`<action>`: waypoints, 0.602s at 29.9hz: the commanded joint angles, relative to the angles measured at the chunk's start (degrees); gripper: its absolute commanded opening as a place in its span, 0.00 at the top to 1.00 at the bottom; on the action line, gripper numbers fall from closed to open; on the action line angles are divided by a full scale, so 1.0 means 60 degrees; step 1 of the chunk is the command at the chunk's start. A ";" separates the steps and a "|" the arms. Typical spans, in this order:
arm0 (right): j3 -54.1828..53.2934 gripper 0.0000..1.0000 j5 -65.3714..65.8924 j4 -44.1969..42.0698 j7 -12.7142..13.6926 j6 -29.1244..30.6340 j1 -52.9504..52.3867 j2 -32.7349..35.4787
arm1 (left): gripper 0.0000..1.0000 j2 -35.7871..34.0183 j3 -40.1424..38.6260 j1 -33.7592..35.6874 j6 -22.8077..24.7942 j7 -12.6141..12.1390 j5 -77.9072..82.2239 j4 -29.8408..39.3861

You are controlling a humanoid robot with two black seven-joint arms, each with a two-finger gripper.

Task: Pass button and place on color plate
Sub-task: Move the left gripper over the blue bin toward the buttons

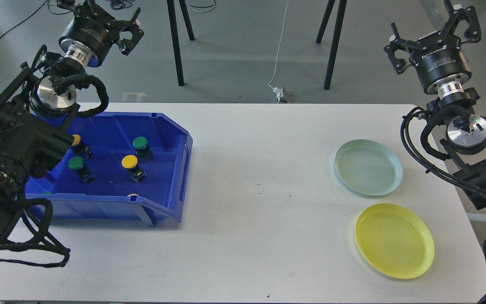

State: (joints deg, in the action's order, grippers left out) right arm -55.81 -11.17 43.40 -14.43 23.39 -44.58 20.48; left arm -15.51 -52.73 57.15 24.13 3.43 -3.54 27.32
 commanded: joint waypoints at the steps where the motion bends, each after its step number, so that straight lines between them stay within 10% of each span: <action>1: -0.0015 0.00 0.0001 0.0004 -0.0012 -0.0001 -0.0011 -0.0030 | 0.00 0.0052 0.0014 0.0084 -0.0126 0.0394 0.0018 -0.0012; 5: -0.0059 0.00 0.0001 0.0018 -0.0026 0.0013 -0.0026 -0.0016 | 0.00 -0.0021 0.0072 0.0099 -0.0111 0.0952 0.0018 -0.0012; 18: -0.0059 0.00 0.0060 0.0018 0.0003 0.0116 -0.0348 0.0087 | 0.01 -0.1513 0.1623 0.0128 0.0636 0.0923 0.0646 0.1156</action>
State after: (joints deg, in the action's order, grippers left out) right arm -55.91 -10.82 43.47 -14.33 24.04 -46.37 20.96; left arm -19.92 -46.41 57.73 27.94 8.84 -1.77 29.46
